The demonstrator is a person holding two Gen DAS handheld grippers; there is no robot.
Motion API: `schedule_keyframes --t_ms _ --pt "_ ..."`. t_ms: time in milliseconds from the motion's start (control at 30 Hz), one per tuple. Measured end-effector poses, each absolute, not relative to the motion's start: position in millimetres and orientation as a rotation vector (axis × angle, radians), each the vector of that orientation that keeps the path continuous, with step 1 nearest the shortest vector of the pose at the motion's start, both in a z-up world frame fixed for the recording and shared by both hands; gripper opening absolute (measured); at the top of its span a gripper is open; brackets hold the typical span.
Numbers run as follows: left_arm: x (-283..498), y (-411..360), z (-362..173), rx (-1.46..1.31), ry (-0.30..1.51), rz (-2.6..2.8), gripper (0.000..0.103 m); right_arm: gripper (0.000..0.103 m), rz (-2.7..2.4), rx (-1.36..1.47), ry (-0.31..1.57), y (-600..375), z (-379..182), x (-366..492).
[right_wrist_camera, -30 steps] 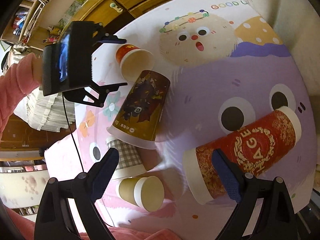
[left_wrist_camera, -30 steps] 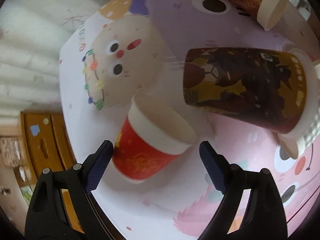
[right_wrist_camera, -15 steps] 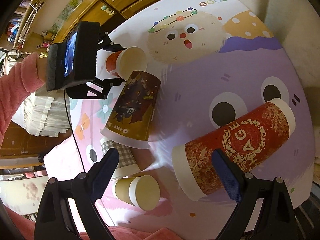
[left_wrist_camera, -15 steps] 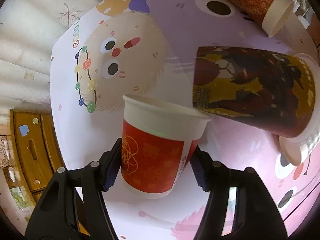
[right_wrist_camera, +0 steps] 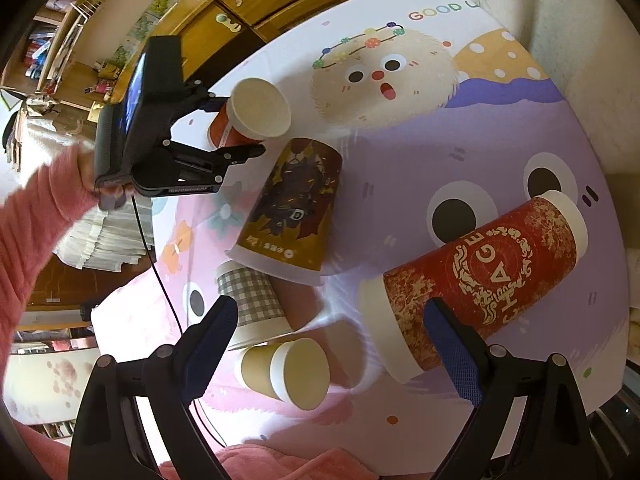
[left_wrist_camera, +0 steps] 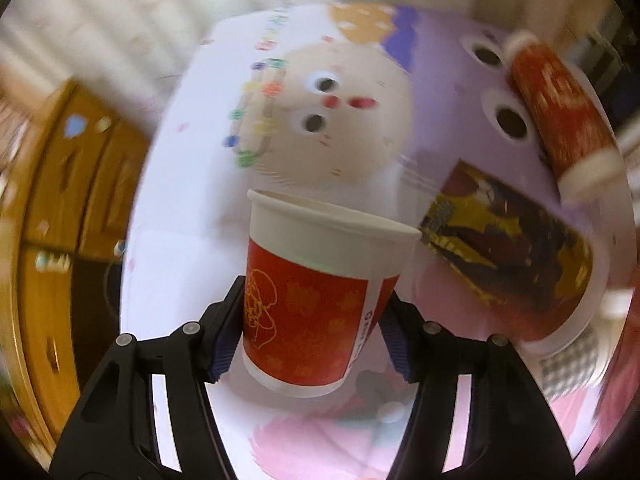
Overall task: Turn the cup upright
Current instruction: 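Close the left gripper on the small red cup's body, then lift the red cup with the left gripper and set it upright on the table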
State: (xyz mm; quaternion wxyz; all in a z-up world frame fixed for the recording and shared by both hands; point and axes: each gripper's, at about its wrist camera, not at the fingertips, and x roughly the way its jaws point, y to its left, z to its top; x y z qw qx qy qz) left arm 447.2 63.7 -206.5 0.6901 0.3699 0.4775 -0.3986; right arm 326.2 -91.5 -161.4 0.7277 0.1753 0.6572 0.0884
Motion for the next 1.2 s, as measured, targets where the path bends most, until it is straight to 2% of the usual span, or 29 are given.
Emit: schedule_keyframes --t_ms 300,500,700,900,1200 --pt "423 72 -137 0.492 1.117 -0.665 0.059 0.095 0.248 0.363 1.396 -95 -130 305" --pt "380 67 -96 0.309 1.21 -0.534 0.058 0.095 0.288 0.364 1.377 -107 -111 284" --pt "337 60 -85 0.024 1.322 -0.434 0.059 0.095 0.336 0.398 1.352 -134 -90 254" --pt "288 55 -88 -0.124 1.409 -0.29 0.059 0.095 0.364 0.394 1.336 -171 -78 235" --pt "208 36 -115 -0.349 1.497 -0.221 0.059 0.095 0.391 0.614 1.375 -215 -85 212"
